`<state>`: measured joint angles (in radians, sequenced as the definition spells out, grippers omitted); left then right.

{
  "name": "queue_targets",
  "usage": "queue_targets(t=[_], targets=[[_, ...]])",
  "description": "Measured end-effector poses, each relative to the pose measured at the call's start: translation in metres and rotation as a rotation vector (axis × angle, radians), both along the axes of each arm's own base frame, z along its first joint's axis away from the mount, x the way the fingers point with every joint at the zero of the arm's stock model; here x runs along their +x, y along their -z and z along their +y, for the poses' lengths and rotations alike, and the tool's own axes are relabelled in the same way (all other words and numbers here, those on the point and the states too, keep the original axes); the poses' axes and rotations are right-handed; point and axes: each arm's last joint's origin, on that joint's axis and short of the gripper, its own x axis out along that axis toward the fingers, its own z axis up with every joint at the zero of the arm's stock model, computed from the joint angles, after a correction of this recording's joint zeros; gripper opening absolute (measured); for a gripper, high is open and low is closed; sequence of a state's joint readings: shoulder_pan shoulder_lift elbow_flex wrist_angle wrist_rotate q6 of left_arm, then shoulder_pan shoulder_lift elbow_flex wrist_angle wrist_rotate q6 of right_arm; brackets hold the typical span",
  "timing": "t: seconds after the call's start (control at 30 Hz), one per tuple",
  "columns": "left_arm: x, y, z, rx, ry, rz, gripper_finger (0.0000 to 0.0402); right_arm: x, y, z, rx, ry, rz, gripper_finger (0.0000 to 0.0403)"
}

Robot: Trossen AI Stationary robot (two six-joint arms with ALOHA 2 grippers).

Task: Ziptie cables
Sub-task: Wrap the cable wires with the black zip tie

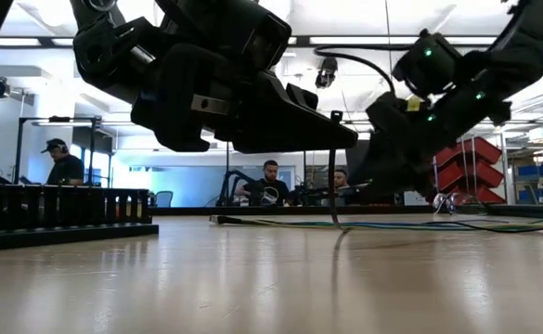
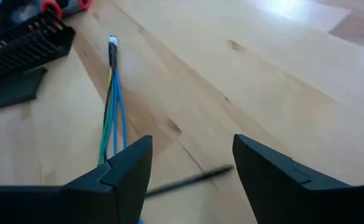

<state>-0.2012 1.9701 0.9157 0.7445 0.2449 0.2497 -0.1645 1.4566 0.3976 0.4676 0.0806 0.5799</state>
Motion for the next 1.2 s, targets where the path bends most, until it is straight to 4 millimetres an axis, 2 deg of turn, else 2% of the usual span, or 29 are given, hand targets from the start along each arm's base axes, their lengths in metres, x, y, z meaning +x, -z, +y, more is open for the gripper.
queue_targets(t=[0.27,0.43,1.2], targets=[[0.0,0.0,0.0,-0.001,-0.001,-0.001,0.0,0.003,0.027,-0.001,0.0,-0.016,0.072,0.0211],[0.0,0.0,0.0,-0.009,-0.004,0.006,0.0,0.005,0.035,-0.001,0.014,-0.02,0.036,0.0209],[0.001,0.002,0.001,-0.015,-0.045,0.014,0.0,0.005,0.023,0.007,0.227,-0.073,-0.046,0.0197]])
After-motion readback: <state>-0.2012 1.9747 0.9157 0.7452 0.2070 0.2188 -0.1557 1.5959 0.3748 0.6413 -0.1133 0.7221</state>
